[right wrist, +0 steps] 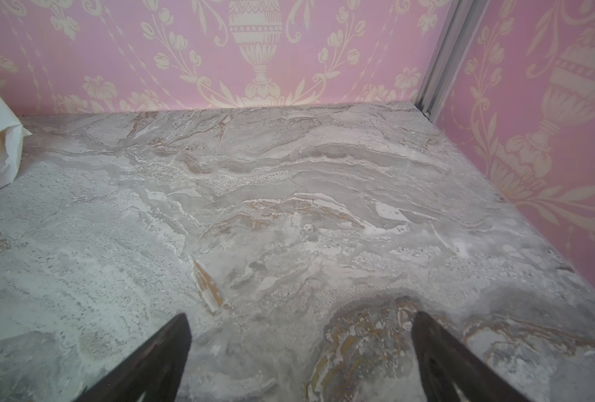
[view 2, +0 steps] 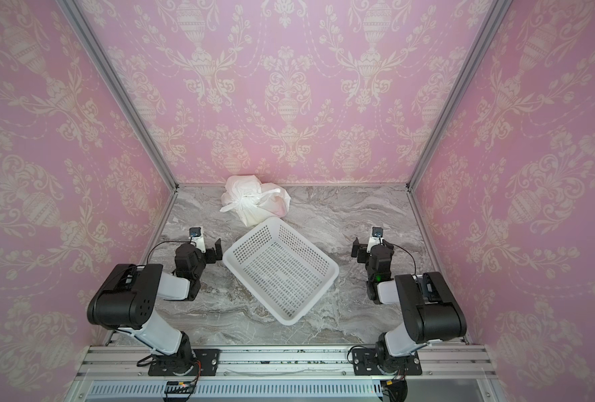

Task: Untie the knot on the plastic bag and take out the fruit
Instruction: 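Raise both grippers from rest and move them toward the tied white bag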

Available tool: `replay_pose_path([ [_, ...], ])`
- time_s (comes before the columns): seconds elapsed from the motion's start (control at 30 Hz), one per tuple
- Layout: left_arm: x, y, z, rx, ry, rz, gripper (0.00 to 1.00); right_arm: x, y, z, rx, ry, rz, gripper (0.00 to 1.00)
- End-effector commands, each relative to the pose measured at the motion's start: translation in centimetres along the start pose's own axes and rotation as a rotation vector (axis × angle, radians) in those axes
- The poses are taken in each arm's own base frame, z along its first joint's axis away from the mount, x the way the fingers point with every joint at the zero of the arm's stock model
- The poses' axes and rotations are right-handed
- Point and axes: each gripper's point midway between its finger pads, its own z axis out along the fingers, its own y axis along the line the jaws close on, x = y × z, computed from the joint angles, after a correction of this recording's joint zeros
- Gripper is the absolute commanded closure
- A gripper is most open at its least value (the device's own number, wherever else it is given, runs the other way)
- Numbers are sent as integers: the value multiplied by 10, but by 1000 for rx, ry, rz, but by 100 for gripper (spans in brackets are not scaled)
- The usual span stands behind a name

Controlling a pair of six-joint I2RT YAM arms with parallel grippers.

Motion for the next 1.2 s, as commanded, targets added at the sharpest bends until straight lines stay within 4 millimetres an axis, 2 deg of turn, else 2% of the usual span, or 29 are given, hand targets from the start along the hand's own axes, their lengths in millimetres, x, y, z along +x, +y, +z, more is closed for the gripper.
replay_pose_path([
  [0.0, -5, 5, -5, -36, -33, 23, 1, -14, -5, -6, 23, -66, 30, 0],
  [0.17, -23, 9, -23, -74, -94, 25, 1, -23, 0, -18, -10, -124, 15, 0],
  [0.3, -49, 7, -39, -106, -99, 51, 1, -48, -3, -44, 80, -160, -22, 0],
  [0.4, -72, 6, -56, -88, -107, -116, 1, -72, -6, -60, 65, -170, 102, 0],
  [0.47, -83, 1, -69, -45, -110, -254, 1, -89, -2, -72, 7, -180, 272, 0],
  [0.5, -84, 1, -74, -33, -95, -338, 1, -91, 1, -77, -30, -145, 367, 0],
  [0.57, -87, -12, -83, 38, -33, -434, 1, -107, 18, -87, -144, -141, 361, 0],
  [0.6, -91, -16, -88, 63, -14, -463, 1, -111, 18, -91, -152, -141, 392, 0],
  [0.67, -93, -3, -98, 2, 28, -586, 1, -102, 11, -96, -118, -100, 455, 0],
  [0.73, -90, 13, -106, -27, 100, -766, 1, -111, 28, -107, -264, -161, 430, 0],
  [0.83, -114, 11, -105, 166, 121, -1030, 1, -123, 50, -123, -421, -212, 388, 0],
  [0.9, -130, 9, -102, 291, 102, -1244, 1, -128, 63, -125, -465, -177, 356, 0],
  [0.93, -146, 7, -102, 366, 53, -1307, 1, -128, 72, -124, -481, -140, 331, 0],
  [1.0, -170, 4, -108, 436, -4, -1282, 1, -126, 95, -120, -535, -67, 263, 0],
  [1.03, -172, 3, -112, 404, 22, -1228, 1, -124, 107, -117, -556, -29, 232, 0],
  [1.1, -160, 8, -124, 252, 95, -1076, 1, -126, 128, -114, -582, 30, 184, 0],
  [1.13, -163, 13, -133, 190, 84, -998, 1, -126, 139, -114, -593, 62, 158, 0],
  [1.17, -157, 17, -138, 147, 69, -942, 1, -125, 149, -114, -607, 88, 133, 0],
])
